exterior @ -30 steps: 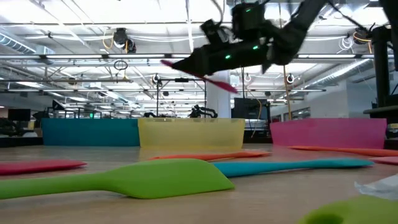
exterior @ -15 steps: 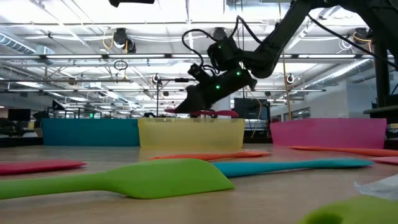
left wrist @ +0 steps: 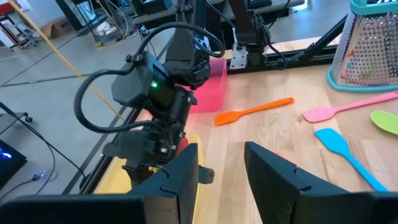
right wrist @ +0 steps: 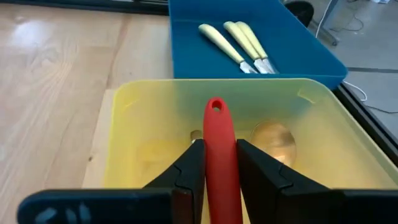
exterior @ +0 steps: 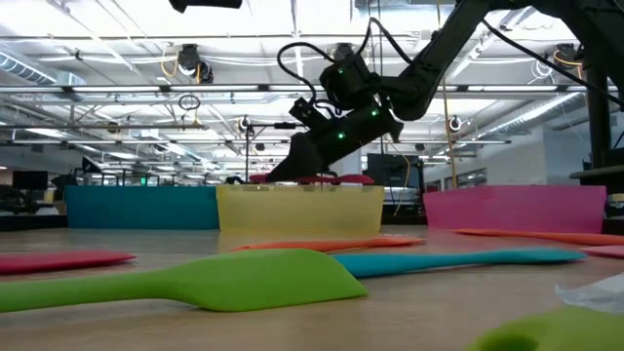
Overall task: Pick & Place Kitchen Items
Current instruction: Put the red spoon into the yellow bin
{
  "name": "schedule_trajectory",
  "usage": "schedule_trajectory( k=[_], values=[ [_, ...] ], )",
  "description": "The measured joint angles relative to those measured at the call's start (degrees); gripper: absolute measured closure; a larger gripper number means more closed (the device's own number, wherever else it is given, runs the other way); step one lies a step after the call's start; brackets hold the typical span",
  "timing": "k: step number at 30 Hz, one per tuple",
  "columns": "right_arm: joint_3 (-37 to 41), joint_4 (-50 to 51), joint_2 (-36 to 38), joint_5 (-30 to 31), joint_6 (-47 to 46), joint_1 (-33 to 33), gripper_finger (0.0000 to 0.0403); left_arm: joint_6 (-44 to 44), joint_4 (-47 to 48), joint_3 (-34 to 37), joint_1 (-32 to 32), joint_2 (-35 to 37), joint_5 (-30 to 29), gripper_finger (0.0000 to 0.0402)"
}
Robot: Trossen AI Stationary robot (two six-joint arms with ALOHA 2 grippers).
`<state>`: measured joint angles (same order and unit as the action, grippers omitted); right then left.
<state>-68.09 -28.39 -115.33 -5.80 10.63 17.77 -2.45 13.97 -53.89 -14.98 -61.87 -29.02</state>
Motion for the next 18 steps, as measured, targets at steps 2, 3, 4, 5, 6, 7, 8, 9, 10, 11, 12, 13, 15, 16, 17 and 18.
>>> schedule_trajectory(
  k=[2,3,4,5,6,7,8,9,10,11,12,13,15,16,17,18],
  values=[
    [0.0,-0.1,0.0,0.0,-0.2,-0.1,0.0332,-0.2,0.0,0.0,0.0,0.0,0.0,0.0266],
    [0.0,-0.1,0.0,0.1,-0.3,-0.2,0.0332,-0.2,0.0,0.0,0.0,0.0,0.0,0.0266],
    [0.0,-0.1,-0.1,0.2,-0.4,-0.2,0.0332,-0.2,0.0,0.0,0.0,0.0,0.0,0.0266],
    [0.0,-1.0,-0.9,0.3,-0.4,-0.2,0.0332,-0.2,0.0,0.0,0.0,0.0,0.0,0.0266],
    [-0.1,-1.8,-1.8,0.3,-0.6,-0.2,0.0332,-0.3,0.0,0.0,0.0,0.0,0.0,0.0266],
    [0.0,-2.1,-2.6,0.3,-1.2,-0.2,0.0332,-0.3,0.0,0.0,0.0,0.0,0.0,0.0266],
    [0.1,-2.1,-3.2,0.2,-2.1,-0.1,0.0332,-0.3,0.0,0.0,0.0,0.0,0.0,0.0266],
    [0.1,-2.3,-3.8,0.1,-2.7,0.1,0.0332,-0.3,0.0,0.0,0.0,0.0,0.0,0.0266],
    [0.1,-3.4,-4.7,0.0,-2.8,0.1,0.0332,-0.3,0.2,0.0,0.0,0.0,0.0,0.0266],
    [0.0,-4.0,-5.6,0.1,-2.6,0.1,0.0332,-0.3,0.6,0.0,0.0,0.0,0.0,0.0266],
    [-0.1,-3.7,-6.1,0.2,-2.6,0.1,0.0332,-0.4,1.0,0.0,0.0,0.0,0.0,0.0266],
    [0.0,-2.9,-6.3,0.0,-3.2,0.2,0.0332,-0.4,1.4,0.0,0.0,0.0,0.0,0.0266],
    [0.0,-2.9,-6.2,1.5,-1.6,-0.2,0.0332,-0.4,2.1,0.0,0.0,0.0,-0.1,0.0266],
    [0.0,-2.8,-6.2,1.5,-1.5,-0.2,0.0332,-0.4,2.5,0.0,0.0,0.0,-0.1,0.0266],
    [0.0,-2.8,-6.2,1.3,-1.6,-0.2,0.0332,-0.6,2.8,0.0,0.0,0.0,-0.1,0.0266],
    [0.0,-2.8,-6.2,1.2,-1.5,-0.2,0.0332,-0.9,3.0,0.0,0.0,0.0,-0.1,0.0266]
  ],
)
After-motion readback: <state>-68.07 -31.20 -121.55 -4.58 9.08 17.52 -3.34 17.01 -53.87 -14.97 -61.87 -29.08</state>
